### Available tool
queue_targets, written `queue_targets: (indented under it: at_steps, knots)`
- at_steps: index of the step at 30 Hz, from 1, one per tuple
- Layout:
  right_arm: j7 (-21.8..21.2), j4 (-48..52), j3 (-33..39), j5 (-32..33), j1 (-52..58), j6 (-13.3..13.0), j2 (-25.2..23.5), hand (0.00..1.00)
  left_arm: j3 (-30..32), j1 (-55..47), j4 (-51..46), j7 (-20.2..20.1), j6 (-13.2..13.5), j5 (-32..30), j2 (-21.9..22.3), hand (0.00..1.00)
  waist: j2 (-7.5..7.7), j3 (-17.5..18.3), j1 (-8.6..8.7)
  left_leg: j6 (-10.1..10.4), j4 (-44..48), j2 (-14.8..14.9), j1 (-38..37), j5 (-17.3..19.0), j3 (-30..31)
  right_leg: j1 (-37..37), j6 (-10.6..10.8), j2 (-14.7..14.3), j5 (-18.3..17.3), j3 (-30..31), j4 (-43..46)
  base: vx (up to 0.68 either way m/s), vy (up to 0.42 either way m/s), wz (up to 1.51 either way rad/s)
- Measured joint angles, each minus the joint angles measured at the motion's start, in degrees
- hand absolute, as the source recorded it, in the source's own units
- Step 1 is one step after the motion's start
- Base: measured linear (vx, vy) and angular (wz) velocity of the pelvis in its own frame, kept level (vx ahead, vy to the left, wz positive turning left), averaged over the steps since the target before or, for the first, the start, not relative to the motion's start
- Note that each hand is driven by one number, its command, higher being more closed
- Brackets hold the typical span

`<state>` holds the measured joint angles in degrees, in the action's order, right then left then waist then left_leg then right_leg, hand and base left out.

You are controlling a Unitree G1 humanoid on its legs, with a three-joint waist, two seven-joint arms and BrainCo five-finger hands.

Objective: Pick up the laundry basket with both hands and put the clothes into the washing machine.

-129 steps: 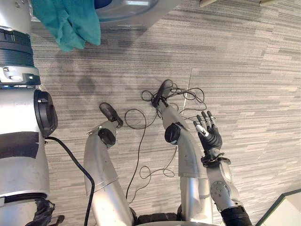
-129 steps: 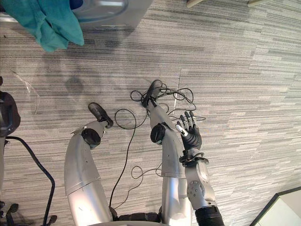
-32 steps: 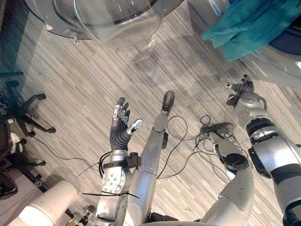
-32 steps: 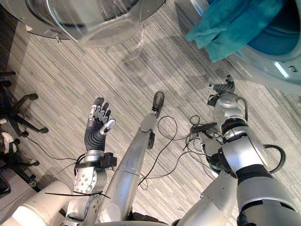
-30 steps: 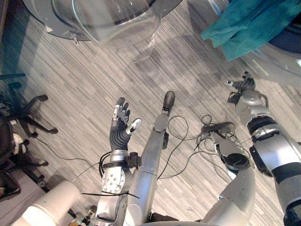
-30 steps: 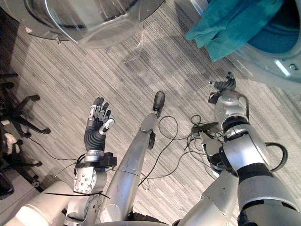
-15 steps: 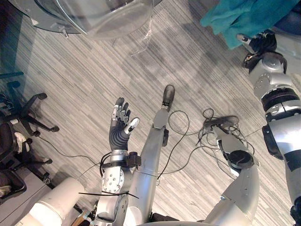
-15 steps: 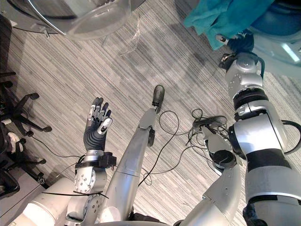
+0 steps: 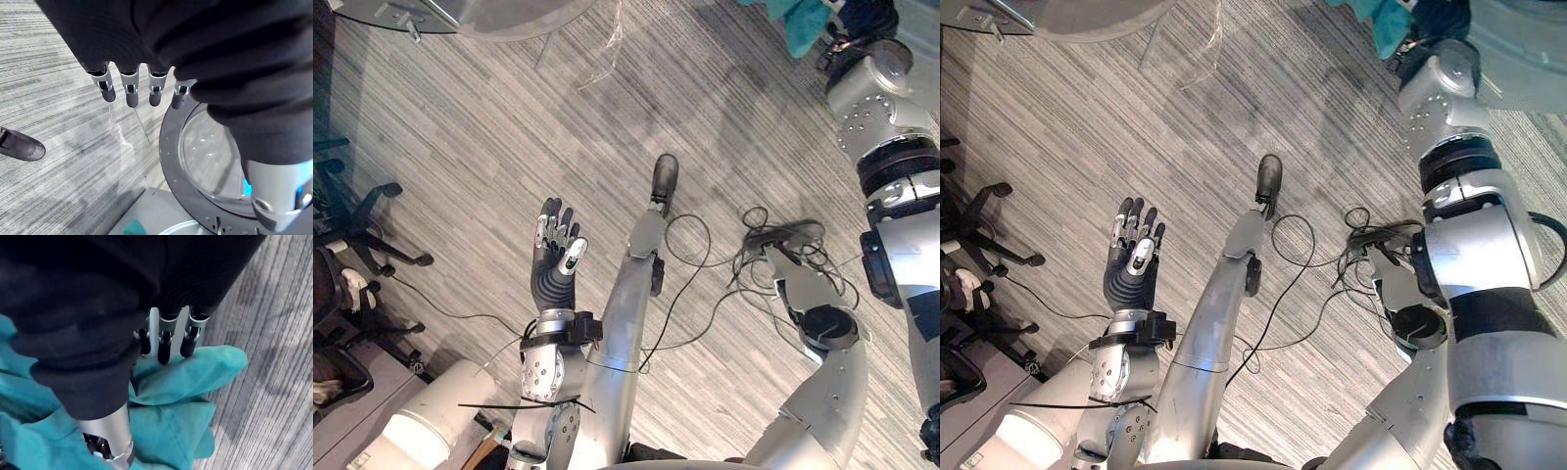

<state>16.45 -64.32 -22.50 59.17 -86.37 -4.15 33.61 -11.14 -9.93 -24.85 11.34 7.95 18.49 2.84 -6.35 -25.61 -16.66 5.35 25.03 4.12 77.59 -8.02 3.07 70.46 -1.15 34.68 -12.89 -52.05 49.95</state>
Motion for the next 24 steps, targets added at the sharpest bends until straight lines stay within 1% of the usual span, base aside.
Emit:
queue_targets:
  at_steps: [2,4,5,6,8,9,10,11,12,13,14,15,16,17,18,19,20,21,22,23,24]
  knots:
    - [0.8,0.1,1.7,0.9,0.0,0.0,-0.3,1.00,0.0,0.0,0.0,-0.1,0.1,0.7,0.0,0.00,0.01,0.0,-0.07,0.3,0.4,0.0,0.0,-0.6,0.5,-0.1,-0.4,0.3,0.1,0.0,0.8,-0.02,-0.079,0.05]
    - [3.2,0.4,8.4,2.2,0.0,0.0,-2.6,1.00,-0.1,0.1,0.0,-0.1,0.2,1.1,0.0,0.00,-0.14,-0.2,-0.17,0.4,2.0,0.0,-0.2,-0.7,1.2,-1.7,-1.2,0.2,0.2,-0.7,1.2,-0.03,-0.088,0.00]
    - [3.8,1.3,9.6,2.4,0.0,-0.1,-2.7,1.00,-0.5,0.2,0.2,-0.1,0.2,1.1,0.0,0.00,-0.59,-0.4,-0.11,0.5,2.2,0.0,-0.6,-0.6,1.4,-2.9,-1.4,0.1,0.2,-1.6,1.1,-0.04,-0.061,0.05]
    - [4.6,3.9,12.2,3.7,0.3,-2.4,-2.9,1.00,-1.1,0.2,0.5,0.0,0.2,1.1,0.0,0.00,-1.01,-0.8,-0.15,0.5,1.8,0.1,-1.8,-0.6,1.6,-4.5,-1.6,0.0,0.3,-2.1,0.7,-0.04,-0.044,0.07]
    - [4.4,17.6,19.5,5.3,-0.2,-11.6,-1.8,1.00,-2.5,0.3,0.7,0.0,0.2,1.1,0.0,0.00,-1.01,-0.8,-1.02,0.6,0.2,0.0,-3.6,-0.3,1.3,-5.7,-1.3,-0.1,0.2,-2.1,-0.1,-0.05,-0.057,0.06]
    - [4.1,21.2,21.2,6.1,-0.8,-14.1,-1.4,1.00,-2.6,0.3,0.7,0.0,0.2,1.1,-0.1,0.00,-1.01,-0.8,-1.33,0.7,-0.4,0.0,-4.4,-0.4,1.3,-6.2,-1.3,0.0,0.3,-2.2,-0.3,-0.05,-0.064,0.08]
    - [3.4,25.8,24.3,7.4,-2.7,-18.2,-0.9,1.00,-2.5,0.3,0.7,0.1,0.2,1.1,-0.1,0.00,-0.99,-0.8,-1.54,0.7,-1.9,0.0,-6.1,-0.4,1.1,-7.5,-0.9,-0.2,0.5,-2.3,-1.1,-0.05,-0.068,0.10]
    - [3.5,25.9,25.7,8.8,-2.8,-19.9,-1.0,1.00,-2.5,0.4,0.7,0.1,0.2,1.1,-0.1,0.00,-0.97,-0.7,-1.55,0.6,-3.9,0.1,-8.5,-0.4,1.0,-9.5,-0.4,-0.8,0.7,-2.8,-2.5,-0.04,-0.067,0.10]
    - [3.5,25.7,26.5,9.9,-1.0,-20.3,-1.7,1.00,-2.8,0.5,0.7,0.1,0.2,1.1,-0.1,0.00,-0.97,-0.7,-1.69,0.6,-5.2,0.1,-9.6,-0.4,0.9,-10.5,-0.1,-1.1,0.9,-3.1,-3.4,-0.03,-0.053,0.04]
    - [3.5,26.8,28.4,11.3,1.0,-21.9,-3.5,1.00,-3.0,0.4,0.6,0.0,0.4,1.1,-0.1,0.00,-0.96,-0.7,-1.82,0.7,-6.9,0.4,-11.1,-0.3,0.7,-11.4,0.8,-1.9,0.9,-3.2,-4.7,-0.03,-0.080,-0.08]
    - [3.6,29.1,30.5,13.1,1.2,-23.2,-5.2,1.00,-3.0,0.5,0.7,0.0,0.5,1.2,-0.1,0.00,-0.95,-0.7,-1.84,0.7,-8.8,0.9,-12.2,-0.3,0.3,-12.5,2.5,-2.8,0.9,-3.9,-6.2,-0.02,-0.107,-0.08]
    - [4.7,29.4,30.9,15.1,1.4,-23.1,-5.4,1.00,-3.3,1.0,0.7,-0.1,0.4,1.2,-0.2,0.00,-0.92,-0.8,-1.91,0.7,-10.1,1.2,-13.3,-0.4,-0.1,-13.5,3.6,-2.5,0.4,-4.8,-6.1,-0.02,-0.113,-0.02]
    - [4.8,29.4,31.5,15.6,1.5,-23.7,-6.0,1.00,-3.5,1.1,0.7,-0.1,0.5,1.2,-0.2,0.00,-0.92,-0.8,-1.88,0.9,-10.4,1.2,-13.6,-0.5,-0.4,-13.7,3.7,-2.4,0.5,-4.8,-6.3,0.00,-0.083,0.11]
    - [5.1,29.9,33.3,16.8,1.5,-25.1,-7.4,1.00,-4.2,1.0,0.8,-0.1,0.5,1.2,-0.2,0.00,-0.81,-0.8,-1.88,0.9,-10.0,1.0,-13.8,-0.5,-0.3,-14.4,4.1,-2.9,0.7,-4.9,-6.9,0.01,-0.077,0.06]
    - [6.1,30.5,34.4,17.0,1.6,-26.1,-8.7,1.00,-4.6,1.1,1.0,-0.1,0.4,1.2,-0.2,0.00,-0.78,-0.9,-1.92,0.8,-9.4,1.4,-13.9,-0.5,0.0,-15.0,4.0,-3.1,0.7,-5.2,-6.8,0.02,-0.092,-0.05]
    - [7.3,32.0,36.2,17.4,2.0,-27.2,-10.9,0.00,-5.0,1.1,1.2,-0.2,0.2,1.3,-0.3,0.00,-0.62,-1.0,-1.89,0.9,-8.8,1.9,-14.2,-0.6,-0.4,-15.8,3.6,-3.5,1.0,-5.3,-7.1,0.03,-0.081,-0.09]
    - [7.9,32.5,36.8,17.3,2.5,-28.2,-11.8,0.00,-5.1,1.1,1.4,-0.3,0.1,1.3,-0.3,0.00,-0.57,-1.0,-1.89,0.9,-8.6,1.9,-14.6,-0.7,-0.4,-16.3,3.1,-3.5,1.6,-5.3,-7.2,0.05,-0.072,-0.07]
    - [9.3,33.9,37.5,17.2,4.2,-29.9,-13.0,0.00,-5.3,0.9,2.2,-0.7,0.1,1.8,-0.3,0.00,-0.57,-1.0,-2.06,0.4,-8.6,2.0,-15.6,-2.3,-0.7,-17.2,1.9,-3.5,2.4,-5.2,-7.1,0.07,-0.064,-0.03]
    - [10.1,35.0,37.9,17.0,5.5,-31.4,-13.4,0.00,-5.8,0.9,3.2,-1.2,0.1,2.5,-0.4,0.00,-0.56,-1.0,-2.17,-0.1,-8.3,2.1,-16.1,-3.1,-1.2,-17.9,1.7,-3.4,2.5,-5.1,-7.1,0.10,-0.079,0.01]
    - [10.9,35.6,38.3,16.5,5.9,-32.0,-13.6,0.00,-6.1,0.9,3.4,-1.3,0.1,3.4,-0.5,0.00,-0.55,-1.0,-2.17,-0.6,-8.1,2.0,-16.4,-3.5,-1.6,-18.2,1.3,-3.3,2.8,-5.0,-7.2,0.10,-0.069,0.02]
    - [11.9,35.8,38.7,15.6,5.9,-32.5,-14.3,0.00,-6.4,0.9,3.5,-1.4,0.1,3.7,-0.9,0.00,-0.55,-1.0,-2.13,-0.8,-7.8,1.9,-16.5,-3.4,-1.8,-18.3,0.3,-3.1,3.4,-4.9,-7.5,0.10,-0.076,0.02]
